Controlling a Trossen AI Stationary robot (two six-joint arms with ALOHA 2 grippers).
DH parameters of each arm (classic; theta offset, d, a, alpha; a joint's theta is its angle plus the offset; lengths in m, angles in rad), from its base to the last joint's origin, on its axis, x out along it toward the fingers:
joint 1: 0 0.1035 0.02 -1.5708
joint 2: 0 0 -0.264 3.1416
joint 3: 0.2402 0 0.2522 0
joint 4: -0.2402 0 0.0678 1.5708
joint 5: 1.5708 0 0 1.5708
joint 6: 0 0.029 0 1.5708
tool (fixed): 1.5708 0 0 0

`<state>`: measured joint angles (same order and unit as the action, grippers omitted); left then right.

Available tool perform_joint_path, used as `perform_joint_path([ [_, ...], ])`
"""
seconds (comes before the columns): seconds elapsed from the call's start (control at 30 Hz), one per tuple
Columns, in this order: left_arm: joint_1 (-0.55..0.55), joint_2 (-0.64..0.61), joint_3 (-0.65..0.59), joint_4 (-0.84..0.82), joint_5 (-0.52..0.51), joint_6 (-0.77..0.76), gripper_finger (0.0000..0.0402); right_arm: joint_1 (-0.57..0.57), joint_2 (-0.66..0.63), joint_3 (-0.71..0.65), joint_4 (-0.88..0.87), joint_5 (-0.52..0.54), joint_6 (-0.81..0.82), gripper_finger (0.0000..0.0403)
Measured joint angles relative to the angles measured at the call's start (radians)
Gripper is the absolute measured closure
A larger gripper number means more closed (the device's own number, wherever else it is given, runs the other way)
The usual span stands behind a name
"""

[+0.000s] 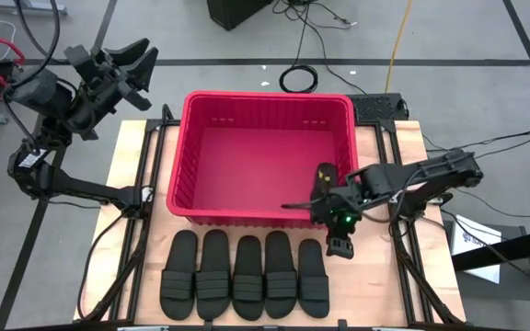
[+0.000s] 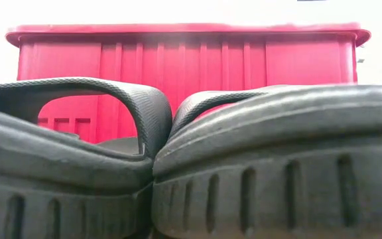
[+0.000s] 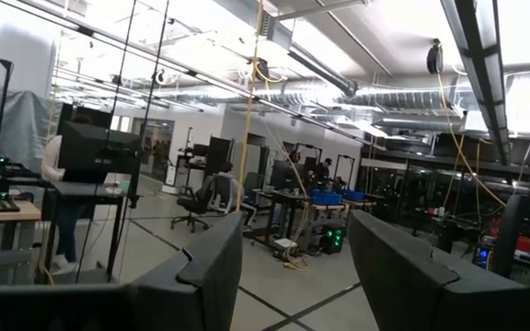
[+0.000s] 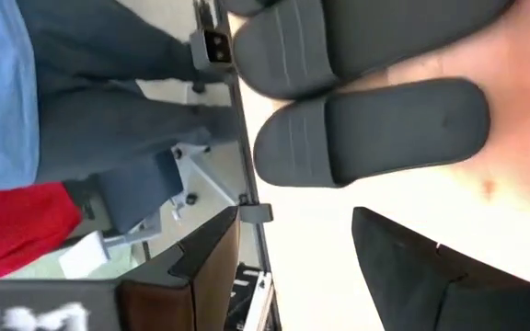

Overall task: Pick and place slides into bin
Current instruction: Put the black slide into the red bin

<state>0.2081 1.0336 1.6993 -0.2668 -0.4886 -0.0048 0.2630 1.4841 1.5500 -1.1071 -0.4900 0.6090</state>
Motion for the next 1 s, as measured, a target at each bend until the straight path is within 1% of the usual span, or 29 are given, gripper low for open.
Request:
perform_joint_path([
  [0.13, 0.000, 0.000, 0.000, 0.000, 0.027, -0.003, 0.0201, 0.001, -0.006, -0.138, 0.131, -0.070, 0.039, 0.0202],
  [0.27, 0.000, 0.000, 0.000, 0.000, 0.030, -0.007, 0.0201, 0.005, -0.015, -0.255, 0.348, -0.156, 0.095, 0.0202],
  [0.4, 0.000, 0.000, 0.000, -0.002, 0.045, -0.024, 0.0201, 0.016, 0.003, -0.375, 0.568, -0.139, 0.195, 0.0202],
  [0.5, 0.000, 0.000, 0.000, -0.006, 0.052, -0.031, 0.0201, 0.026, -0.011, -0.421, 0.690, -0.141, 0.261, 0.0202],
  [0.67, 0.000, 0.001, 0.000, -0.011, 0.055, -0.030, 0.0201, 0.068, -0.002, -0.466, 0.688, -0.130, 0.276, 0.0202],
  [1.0, 0.000, 0.013, 0.000, -0.022, 0.055, -0.031, 0.0201, 0.111, 0.002, -0.477, 0.688, -0.003, 0.266, 0.0202],
])
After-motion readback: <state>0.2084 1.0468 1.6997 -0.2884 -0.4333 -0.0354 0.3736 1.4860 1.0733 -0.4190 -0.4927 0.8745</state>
